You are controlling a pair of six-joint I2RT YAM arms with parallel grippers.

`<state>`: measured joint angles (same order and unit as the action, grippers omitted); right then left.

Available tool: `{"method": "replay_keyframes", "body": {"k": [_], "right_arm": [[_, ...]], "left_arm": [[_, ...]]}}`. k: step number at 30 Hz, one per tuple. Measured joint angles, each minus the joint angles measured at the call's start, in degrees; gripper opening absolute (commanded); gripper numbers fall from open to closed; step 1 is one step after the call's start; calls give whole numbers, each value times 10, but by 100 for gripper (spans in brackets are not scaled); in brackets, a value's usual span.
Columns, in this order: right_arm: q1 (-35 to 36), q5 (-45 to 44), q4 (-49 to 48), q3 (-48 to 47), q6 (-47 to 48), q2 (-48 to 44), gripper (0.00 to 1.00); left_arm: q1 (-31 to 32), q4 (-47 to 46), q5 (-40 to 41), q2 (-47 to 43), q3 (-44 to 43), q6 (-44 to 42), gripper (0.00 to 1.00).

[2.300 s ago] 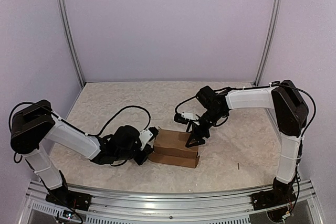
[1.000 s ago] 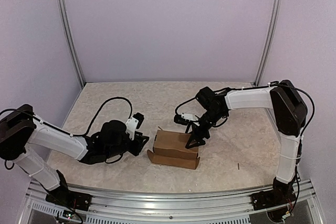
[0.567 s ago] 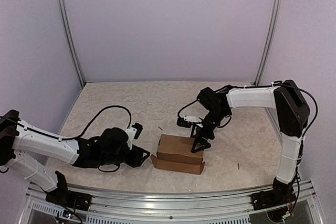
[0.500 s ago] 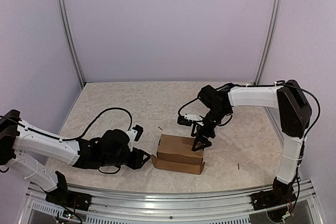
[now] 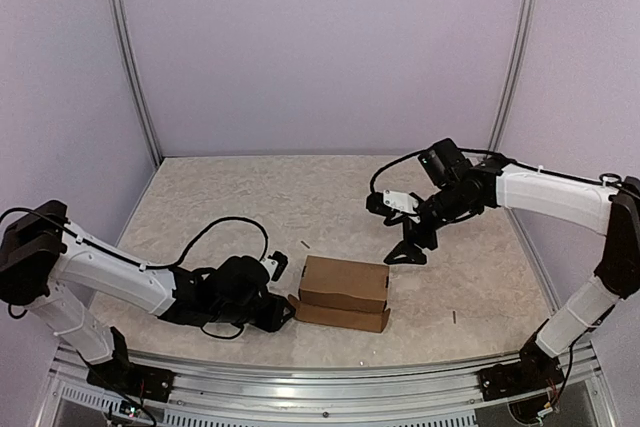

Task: Fold the paper box

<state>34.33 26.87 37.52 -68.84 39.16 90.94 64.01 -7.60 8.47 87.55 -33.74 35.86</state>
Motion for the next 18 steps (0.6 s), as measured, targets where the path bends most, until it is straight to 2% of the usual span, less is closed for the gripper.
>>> {"method": "replay_keyframes", "body": {"k": [4,11,18], "right_arm": [[5,-30,-52,108,46,-110,100],[27,-41,-8,105,139,-46,100],[93,-80,-36,154,200,-111,100]], "left_arm": [[-1,1,10,13,-15,-8,25],[-23,0,7,38,-40,-44,16],[-73,2,-14,59,-72,-122,11]]}}
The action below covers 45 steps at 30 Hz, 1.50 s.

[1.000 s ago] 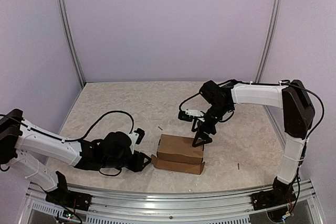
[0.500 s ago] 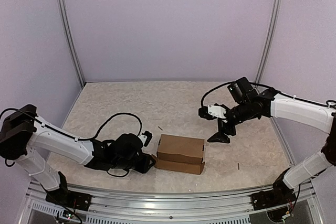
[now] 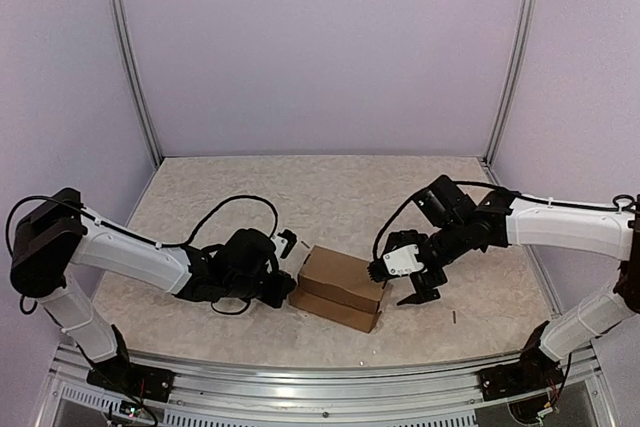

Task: Fold the paper box

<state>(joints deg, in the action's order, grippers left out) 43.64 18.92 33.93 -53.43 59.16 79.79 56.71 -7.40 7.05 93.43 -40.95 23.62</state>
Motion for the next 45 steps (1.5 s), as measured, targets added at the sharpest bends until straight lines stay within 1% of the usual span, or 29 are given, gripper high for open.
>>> {"method": "replay_keyframes", "body": {"k": [1,2,3,5,6,7,9,11,15,17,23,27,36,42,45], "right_arm": [[8,-8,-7,0,4,1,100],[14,-15,-13,2,8,3,100],[24,-24,-23,5,13,6,100],[34,-37,-33,10,16,12,100],[38,-41,-36,11,16,16,99],[43,-44,-39,13,17,21,98],[49,-49,-46,19,19,25,96],[52,-55,-52,26,24,26,94],[59,-72,-68,43,37,26,90],[61,-77,-76,49,42,26,84],[65,-85,-113,57,45,40,75],[65,-88,-128,57,45,56,70],[66,-89,-146,57,35,76,59],[69,-87,-161,56,25,85,61],[72,-89,-163,54,17,86,60]], "left_arm": [[-8,0,-5,3,-6,-14,13],[-16,0,-10,7,-14,-30,16],[-24,0,-13,12,-24,-47,20],[-33,2,-14,21,-41,-68,33],[-36,3,-12,24,-49,-77,37],[-37,3,-8,24,-52,-79,39],[-35,1,-3,17,-47,-78,41],[-31,-6,-1,-12,-12,-68,40],[-12,-16,-3,-75,63,-35,35],[-3,-24,-4,-83,75,-21,32],[-2,-79,-6,-72,88,0,29],[-15,-110,-23,-47,90,6,27],[-27,-121,-47,7,63,-5,16],[-27,-123,-53,20,44,-18,12],[-27,-122,-53,22,40,-24,11]]}}
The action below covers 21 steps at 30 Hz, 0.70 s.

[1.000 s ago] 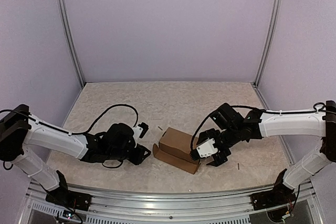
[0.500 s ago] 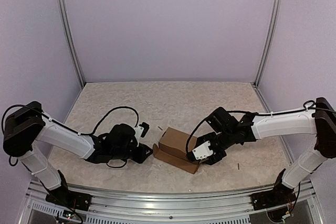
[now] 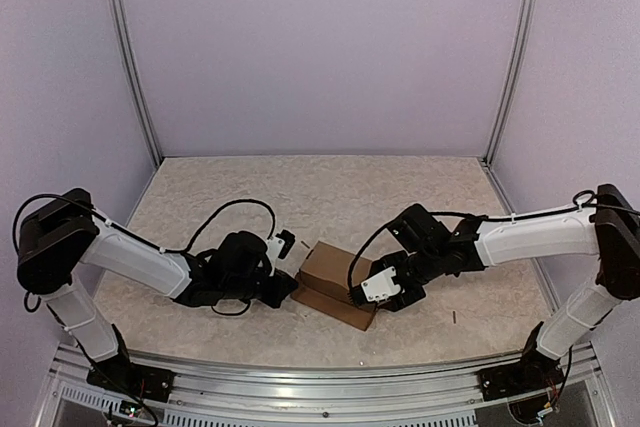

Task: Fold the paper box

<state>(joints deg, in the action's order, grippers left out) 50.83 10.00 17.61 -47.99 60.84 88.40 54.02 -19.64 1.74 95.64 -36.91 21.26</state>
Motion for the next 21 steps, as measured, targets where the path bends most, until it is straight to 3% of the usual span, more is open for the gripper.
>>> {"method": "replay_keyframes", "body": {"k": [10,17,21], "right_arm": [[6,-9,16,-3,16,0,77],[9,-11,35,-8,27,-1,78],[12,-19,37,-10,25,0,72]], "left_arm": [[0,12,3,5,-10,-21,7],[1,22,15,5,-17,-38,6],[2,26,22,5,-20,-48,6]]}}
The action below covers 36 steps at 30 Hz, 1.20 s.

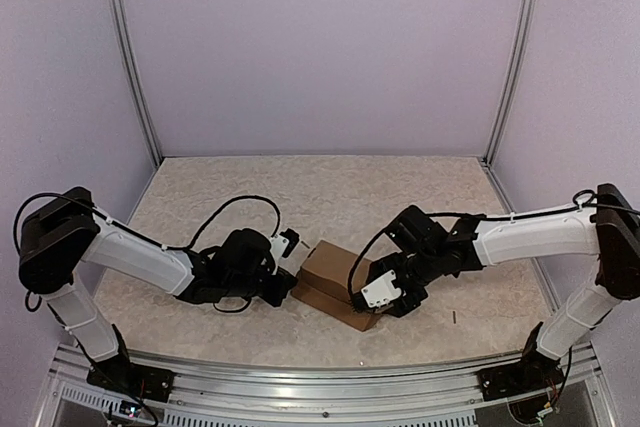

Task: Fold the paper box

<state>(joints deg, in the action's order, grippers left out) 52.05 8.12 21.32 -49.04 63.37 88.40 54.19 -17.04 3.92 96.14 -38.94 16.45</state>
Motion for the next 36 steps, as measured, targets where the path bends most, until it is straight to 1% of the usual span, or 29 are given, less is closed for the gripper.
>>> {"method": "replay_keyframes", "body": {"k": [8,12,14,15,16,17,18,19,21,22,23,28,33,36], "right_arm": [[1,-31,36,-46,2,26,68],[1,-42,59,-57,11,28,64],[1,-44,66,-59,16,29,64],[1,-45,70,-61,17,29,65],[1,-46,73,-63,18,29,69],[1,-46,77,-64,19,29,74],[1,-46,79,-64,20,29,82],[1,-45,81,-64,20,29,89],[1,-44,82,-61,25,28,92],[1,-44,82,-58,24,27,97],[2,-43,80,-54,26,25,99],[8,-43,60,-34,6,14,100],[8,-38,28,-23,-37,8,100],[8,-37,19,-26,-69,-15,100]], "left_arm": [[3,8,10,0,-2,-13,6],[5,9,11,0,-2,-18,6],[7,10,11,0,-2,-20,6],[7,10,11,0,-2,-22,6],[7,10,12,0,-2,-24,6],[7,10,13,0,-2,-26,6],[7,10,14,0,-2,-28,6],[7,11,15,0,-2,-28,6],[7,11,17,0,-2,-30,5],[7,12,19,0,-2,-31,5],[7,12,20,0,-2,-31,5],[7,12,24,0,-2,-31,5],[7,12,25,0,-2,-33,5],[7,12,25,0,-2,-37,5]]}}
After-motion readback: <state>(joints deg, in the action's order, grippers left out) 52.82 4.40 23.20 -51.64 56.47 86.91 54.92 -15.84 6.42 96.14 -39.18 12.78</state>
